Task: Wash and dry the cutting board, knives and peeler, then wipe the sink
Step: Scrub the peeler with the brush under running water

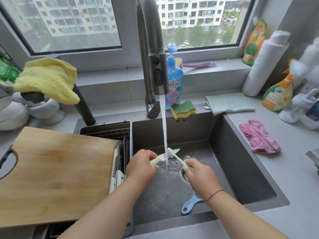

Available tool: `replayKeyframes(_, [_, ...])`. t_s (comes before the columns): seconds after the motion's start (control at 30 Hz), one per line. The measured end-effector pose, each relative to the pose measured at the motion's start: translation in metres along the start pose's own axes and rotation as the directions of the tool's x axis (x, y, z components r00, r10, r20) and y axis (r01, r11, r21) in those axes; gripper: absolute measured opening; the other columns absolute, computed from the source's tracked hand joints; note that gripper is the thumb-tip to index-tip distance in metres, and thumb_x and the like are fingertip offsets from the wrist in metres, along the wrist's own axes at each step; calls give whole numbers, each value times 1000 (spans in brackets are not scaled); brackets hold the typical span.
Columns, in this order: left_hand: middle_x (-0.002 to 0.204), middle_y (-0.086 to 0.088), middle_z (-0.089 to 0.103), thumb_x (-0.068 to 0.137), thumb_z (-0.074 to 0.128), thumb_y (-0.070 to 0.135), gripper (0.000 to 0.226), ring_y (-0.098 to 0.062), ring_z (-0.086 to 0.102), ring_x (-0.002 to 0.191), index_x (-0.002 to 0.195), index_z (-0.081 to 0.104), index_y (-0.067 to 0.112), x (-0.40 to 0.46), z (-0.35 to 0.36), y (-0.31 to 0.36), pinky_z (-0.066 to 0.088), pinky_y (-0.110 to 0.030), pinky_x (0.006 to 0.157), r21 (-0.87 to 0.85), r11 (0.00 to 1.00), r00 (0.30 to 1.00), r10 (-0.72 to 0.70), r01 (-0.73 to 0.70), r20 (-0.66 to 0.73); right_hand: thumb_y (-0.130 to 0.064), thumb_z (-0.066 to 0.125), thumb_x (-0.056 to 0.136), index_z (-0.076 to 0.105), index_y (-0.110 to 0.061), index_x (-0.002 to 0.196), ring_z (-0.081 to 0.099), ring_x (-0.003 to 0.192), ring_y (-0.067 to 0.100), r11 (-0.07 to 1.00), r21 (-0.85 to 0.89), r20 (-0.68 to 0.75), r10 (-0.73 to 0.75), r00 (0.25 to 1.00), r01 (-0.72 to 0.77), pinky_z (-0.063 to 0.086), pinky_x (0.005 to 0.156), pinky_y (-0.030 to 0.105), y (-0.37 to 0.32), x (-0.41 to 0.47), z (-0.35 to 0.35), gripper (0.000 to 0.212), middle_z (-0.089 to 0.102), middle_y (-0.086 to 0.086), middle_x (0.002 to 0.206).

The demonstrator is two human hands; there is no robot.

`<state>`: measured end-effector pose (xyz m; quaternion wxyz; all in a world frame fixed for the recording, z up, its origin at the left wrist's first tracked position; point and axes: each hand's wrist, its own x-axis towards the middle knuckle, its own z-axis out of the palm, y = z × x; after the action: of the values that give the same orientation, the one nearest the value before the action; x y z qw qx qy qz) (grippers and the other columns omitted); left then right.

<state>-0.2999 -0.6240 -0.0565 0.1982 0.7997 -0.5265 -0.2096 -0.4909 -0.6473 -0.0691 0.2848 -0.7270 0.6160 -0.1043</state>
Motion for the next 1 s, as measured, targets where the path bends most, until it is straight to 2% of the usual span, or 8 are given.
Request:
replayKeyframes(0.1, [106, 16, 60, 81, 75, 29, 28, -9, 57, 90, 106, 66, 33, -4, -6, -6, 52, -31, 77, -13, 1000, 1000, -6, 6, 3, -31, 41, 98, 59, -25, 110, 60, 85, 25, 995, -4, -38, 104, 994, -105, 47, 69, 33, 5, 10, -3, 23, 67, 3, 90])
replayKeyframes(0.27, [93, 13, 63, 78, 79, 22, 26, -5, 58, 82, 101, 67, 29, -10, -24, -20, 44, -19, 63, -234, 972, 999, -26, 19, -25, -33, 39, 99, 56, -28, 111, 58, 78, 24, 995, -14, -93, 101, 990, -103, 44, 61, 30, -5, 15, -1, 22, 64, 1, 87])
replayKeyframes(0.37, [89, 11, 65, 77, 79, 21, 26, -8, 61, 79, 99, 68, 28, -12, -38, -30, 50, -24, 63, -352, 935, 997, -58, 34, -57, -32, 39, 99, 56, -28, 113, 58, 77, 22, 995, 28, -72, 94, 993, -92, 43, 59, 29, -16, 14, 3, 22, 65, -1, 85])
replayKeyframes(0.5, [90, 9, 64, 85, 70, 19, 18, -11, 61, 77, 101, 65, 26, -15, -51, -49, 49, -24, 58, -453, 883, 972, -199, 122, -128, -35, 42, 97, 58, -32, 109, 58, 76, 19, 995, 102, -36, 18, 999, -14, 47, 64, 32, -35, 11, 8, 20, 65, -4, 82])
replayKeyframes(0.57, [92, 7, 64, 88, 61, 16, 17, -14, 61, 79, 102, 64, 24, -15, -54, -61, 51, -30, 62, -484, 853, 941, -302, 195, -153, -37, 43, 97, 58, -32, 107, 57, 72, 16, 989, 146, -17, -24, 1000, 26, 44, 59, 29, -44, 9, 11, 19, 63, -7, 78])
replayKeyframes(0.63, [100, 4, 64, 88, 55, 15, 21, -16, 60, 85, 106, 63, 22, -13, -53, -73, 51, -32, 68, -481, 833, 911, -384, 272, -150, -39, 43, 97, 58, -30, 105, 54, 68, 14, 988, 148, 2, -52, 999, 51, 38, 54, 28, -51, 8, 12, 20, 61, -7, 76])
replayKeyframes(0.8, [116, -5, 59, 92, 52, 8, 27, -14, 57, 84, 116, 60, 17, -11, -37, -103, 41, -23, 58, -431, 830, 888, -443, 354, -122, -42, 41, 97, 57, -31, 101, 54, 62, 12, 988, 151, 54, -51, 997, 43, 37, 50, 26, -61, 6, 18, 20, 63, -4, 77])
replayKeyframes(1.0, [116, -6, 56, 92, 58, 18, 28, -20, 55, 95, 120, 56, 15, -13, -24, -108, 42, -28, 74, -308, 877, 906, -413, 369, -90, -41, 42, 97, 57, -33, 103, 53, 61, 10, 990, 143, 69, -15, 998, 5, 36, 50, 25, -56, 8, 25, 18, 62, -8, 76])
